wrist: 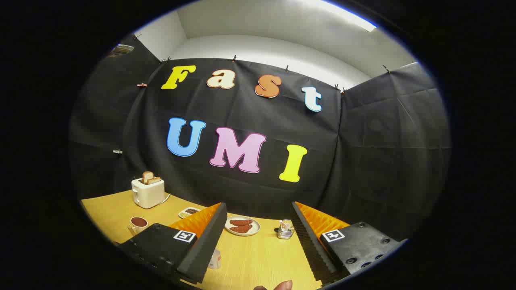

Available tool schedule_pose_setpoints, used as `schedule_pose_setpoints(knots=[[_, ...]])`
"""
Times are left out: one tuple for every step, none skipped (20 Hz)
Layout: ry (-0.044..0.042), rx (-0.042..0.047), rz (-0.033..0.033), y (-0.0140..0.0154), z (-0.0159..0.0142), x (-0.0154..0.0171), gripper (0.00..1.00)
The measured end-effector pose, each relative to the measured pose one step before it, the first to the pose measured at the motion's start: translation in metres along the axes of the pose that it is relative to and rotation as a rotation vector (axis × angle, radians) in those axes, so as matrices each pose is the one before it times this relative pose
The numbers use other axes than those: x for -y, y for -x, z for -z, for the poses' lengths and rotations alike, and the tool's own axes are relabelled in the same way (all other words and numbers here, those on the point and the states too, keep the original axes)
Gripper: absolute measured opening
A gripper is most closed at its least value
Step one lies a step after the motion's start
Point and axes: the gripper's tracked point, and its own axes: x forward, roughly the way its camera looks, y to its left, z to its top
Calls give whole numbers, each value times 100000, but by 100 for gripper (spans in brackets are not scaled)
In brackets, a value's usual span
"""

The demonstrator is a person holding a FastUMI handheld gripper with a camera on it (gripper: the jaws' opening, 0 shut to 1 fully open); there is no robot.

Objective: Take the bottle from table, then pour the juice into the cup, finally place the bottle on the coaster

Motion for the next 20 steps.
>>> schedule_pose_setpoints(knots=[[-170,97,-322,5,-9,-151,97],[-332,278,-148,7,-55,-70,97],[-302,353,-274,-75,-129,-27,97],[-12,111,-179,0,41,19,97],[171,59,-195,-38,22,-51,97],[266,-57,-194,-39,19,1,97],[288,18,-115,6,60,-10,97],[152,-253,-229,-68,94,-25,97],[-63,-91,-83,87,40,-28,97],[-57,-49,17,49,70,75,97],[108,68,66,-64,-67,22,97],[326,-58,-109,49,41,-16,97],[298,32,-112,58,2,-73,97],[29,192,-144,134,12,-1,97],[-266,168,-176,-76,-103,-20,97],[-511,226,-259,96,6,-118,97],[-552,229,-99,1,-17,4,97],[-699,327,-511,107,49,-160,97],[-799,298,-608,-51,86,-233,97],[-1021,435,-900,30,254,-264,97]])
